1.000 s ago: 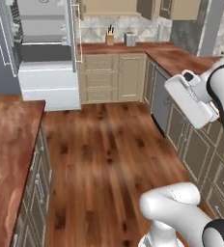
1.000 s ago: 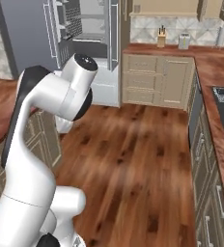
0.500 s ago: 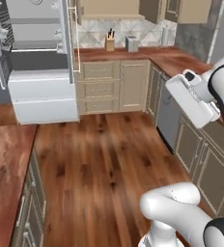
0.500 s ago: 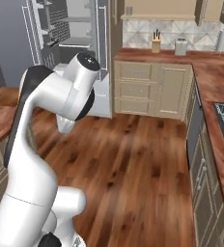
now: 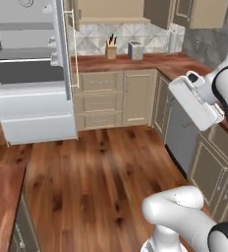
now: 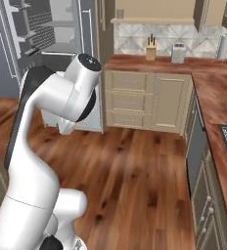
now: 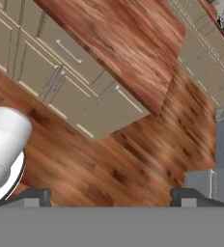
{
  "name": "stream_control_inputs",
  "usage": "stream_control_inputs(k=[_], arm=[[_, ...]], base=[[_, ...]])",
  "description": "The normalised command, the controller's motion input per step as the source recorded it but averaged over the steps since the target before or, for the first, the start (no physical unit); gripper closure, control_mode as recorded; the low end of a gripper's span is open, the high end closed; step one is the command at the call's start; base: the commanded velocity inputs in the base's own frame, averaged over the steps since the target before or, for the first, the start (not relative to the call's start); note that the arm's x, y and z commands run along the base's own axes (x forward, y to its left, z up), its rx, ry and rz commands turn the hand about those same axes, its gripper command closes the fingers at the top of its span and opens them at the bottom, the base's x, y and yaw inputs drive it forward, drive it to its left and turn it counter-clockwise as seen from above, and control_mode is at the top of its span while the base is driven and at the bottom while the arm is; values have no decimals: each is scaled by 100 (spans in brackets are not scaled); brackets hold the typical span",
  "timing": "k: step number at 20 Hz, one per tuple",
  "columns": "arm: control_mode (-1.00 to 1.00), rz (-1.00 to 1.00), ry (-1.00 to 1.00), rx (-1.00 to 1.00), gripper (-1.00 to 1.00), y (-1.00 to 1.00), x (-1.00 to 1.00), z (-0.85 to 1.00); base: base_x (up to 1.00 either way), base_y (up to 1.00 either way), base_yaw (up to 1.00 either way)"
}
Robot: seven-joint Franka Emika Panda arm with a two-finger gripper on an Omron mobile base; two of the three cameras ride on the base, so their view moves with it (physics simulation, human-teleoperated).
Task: There is a bowl on the dining counter. Grab a lemon wedge from the fridge and place it in the bowl. Then get the liquor bottle and glass cup from the cabinet and place them next to the bowl.
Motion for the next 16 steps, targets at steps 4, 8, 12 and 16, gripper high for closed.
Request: stream_control_inputs(k=[4,8,12,16], arm=[[100,0,0,0,-100,0,0,0],[100,0,0,0,-100,0,0,0],[100,0,0,0,-100,0,0,0],[100,0,0,0,-100,0,0,0]], base=[[100,-15,-3],[100,-34,0],[100,-37,0],[100,-49,0]])
